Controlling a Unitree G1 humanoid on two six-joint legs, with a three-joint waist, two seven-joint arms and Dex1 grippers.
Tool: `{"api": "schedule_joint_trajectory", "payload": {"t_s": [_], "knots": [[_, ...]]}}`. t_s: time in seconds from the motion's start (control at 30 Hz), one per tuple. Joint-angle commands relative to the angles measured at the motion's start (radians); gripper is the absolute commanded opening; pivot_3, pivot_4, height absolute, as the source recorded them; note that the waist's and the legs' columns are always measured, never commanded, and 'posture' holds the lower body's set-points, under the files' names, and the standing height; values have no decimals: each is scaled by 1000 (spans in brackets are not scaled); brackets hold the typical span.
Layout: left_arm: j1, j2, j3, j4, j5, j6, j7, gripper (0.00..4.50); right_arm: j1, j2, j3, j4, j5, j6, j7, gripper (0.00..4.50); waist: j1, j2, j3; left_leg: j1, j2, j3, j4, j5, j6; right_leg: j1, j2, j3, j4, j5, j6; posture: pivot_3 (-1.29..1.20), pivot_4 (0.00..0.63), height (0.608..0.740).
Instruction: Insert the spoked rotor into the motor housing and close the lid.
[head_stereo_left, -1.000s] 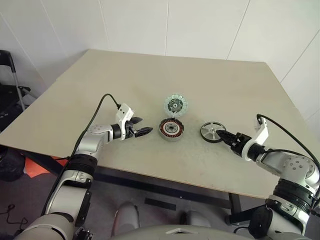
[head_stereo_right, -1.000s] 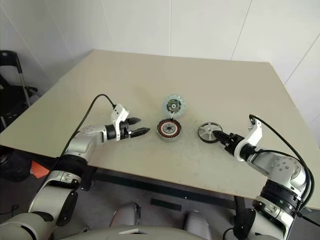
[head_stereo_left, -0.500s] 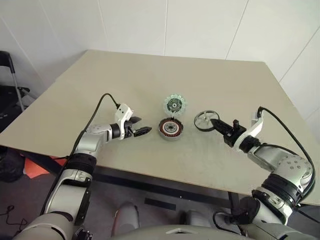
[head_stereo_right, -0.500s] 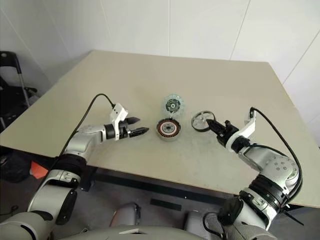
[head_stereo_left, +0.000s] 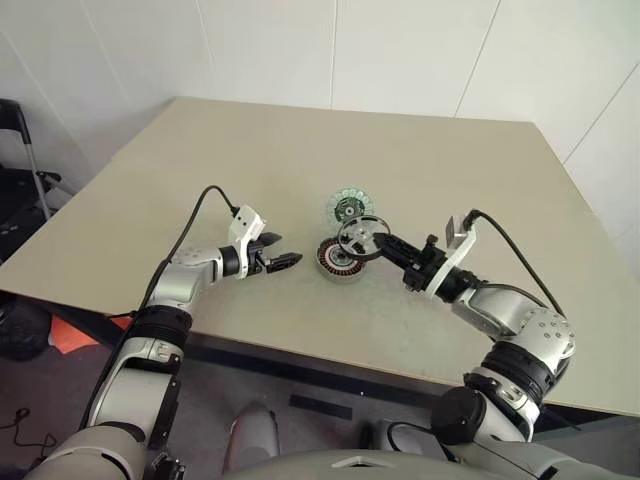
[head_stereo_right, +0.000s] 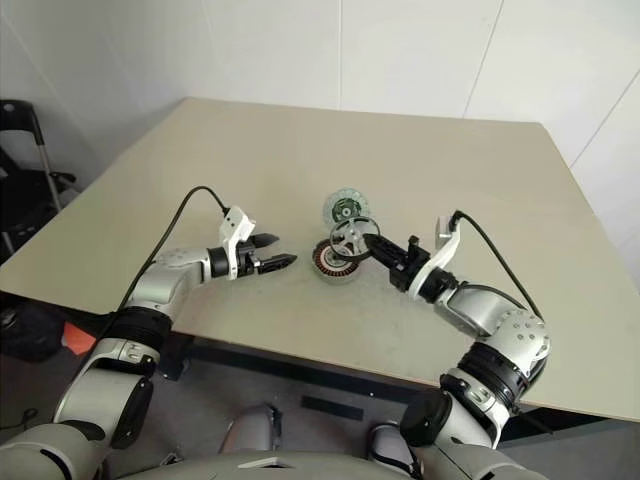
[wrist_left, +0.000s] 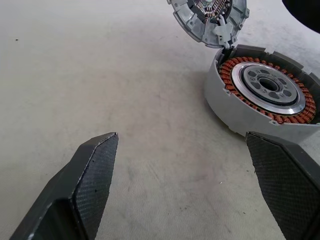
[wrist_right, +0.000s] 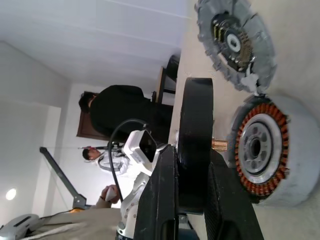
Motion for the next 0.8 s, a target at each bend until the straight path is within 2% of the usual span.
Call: {"api": "schedule_joint_trajectory", "payload": {"t_s": [0.03, 0.2, 0.8], "knots": [[-19, 11, 13, -24, -2, -16, -3, 4332, -34, 33, 44, -21, 79, -31, -68, 358, 0, 0, 0, 0, 0, 0, 0, 0, 0, 0, 0, 0, 0, -1, 2, 0, 0, 740], [-17, 16, 15, -30, -2, -14, -1, 4332, -18, 46, 109, 10, 107, -103, -116, 358, 1, 0, 0, 0, 0, 0, -1, 0, -1, 0, 0, 0, 0, -1, 2, 0, 0, 740], [-13, 27, 20, -33, -4, -17, 1, 4332, 83, -27, 297, 57, 234, -286, -164, 358, -1, 0, 0, -1, 0, 0, -1, 1, -1, 0, 0, 0, 0, -2, 3, 0, 0, 740]]}}
